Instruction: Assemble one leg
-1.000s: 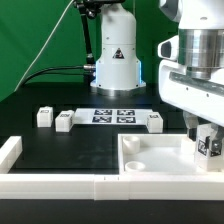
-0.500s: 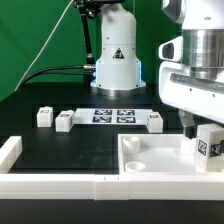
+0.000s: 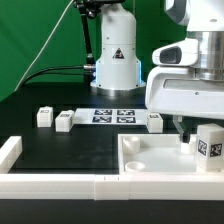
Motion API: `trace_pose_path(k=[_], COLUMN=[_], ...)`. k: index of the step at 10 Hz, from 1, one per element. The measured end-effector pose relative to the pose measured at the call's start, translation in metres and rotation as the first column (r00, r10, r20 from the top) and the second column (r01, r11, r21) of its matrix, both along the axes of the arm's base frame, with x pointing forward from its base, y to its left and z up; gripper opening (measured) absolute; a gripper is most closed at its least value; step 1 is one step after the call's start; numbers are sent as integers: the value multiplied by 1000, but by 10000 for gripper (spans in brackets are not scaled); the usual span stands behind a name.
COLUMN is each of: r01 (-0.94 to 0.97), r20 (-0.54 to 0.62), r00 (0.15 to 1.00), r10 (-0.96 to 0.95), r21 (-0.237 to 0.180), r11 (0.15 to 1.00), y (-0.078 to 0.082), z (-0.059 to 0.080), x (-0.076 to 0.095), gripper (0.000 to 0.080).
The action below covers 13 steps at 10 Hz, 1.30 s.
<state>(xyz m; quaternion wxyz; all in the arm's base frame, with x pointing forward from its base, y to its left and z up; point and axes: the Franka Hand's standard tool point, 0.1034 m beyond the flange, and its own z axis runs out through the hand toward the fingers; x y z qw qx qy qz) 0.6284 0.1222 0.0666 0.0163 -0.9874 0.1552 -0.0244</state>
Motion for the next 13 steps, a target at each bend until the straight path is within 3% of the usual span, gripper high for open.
trace_pose_path(k=[2, 6, 9, 10, 11, 12, 13], r01=[-204, -544, -568, -566, -536, -536, -530], r20=[3, -10, -12, -11, -10, -10, -10], r00=[979, 839, 823, 824, 844, 844, 847], r10=[204, 545, 568, 566, 537, 537, 531], r21=[-16, -62, -63, -63, -60, -61, -60], r11=[979, 837, 821, 822, 842, 842, 846], y=[-4, -10, -11, -11, -11, -12, -12], z=[0, 0, 0, 0, 0, -1, -1], x=[1, 2, 2, 2, 2, 2, 2], gripper=[649, 649, 618, 437, 437, 288, 289])
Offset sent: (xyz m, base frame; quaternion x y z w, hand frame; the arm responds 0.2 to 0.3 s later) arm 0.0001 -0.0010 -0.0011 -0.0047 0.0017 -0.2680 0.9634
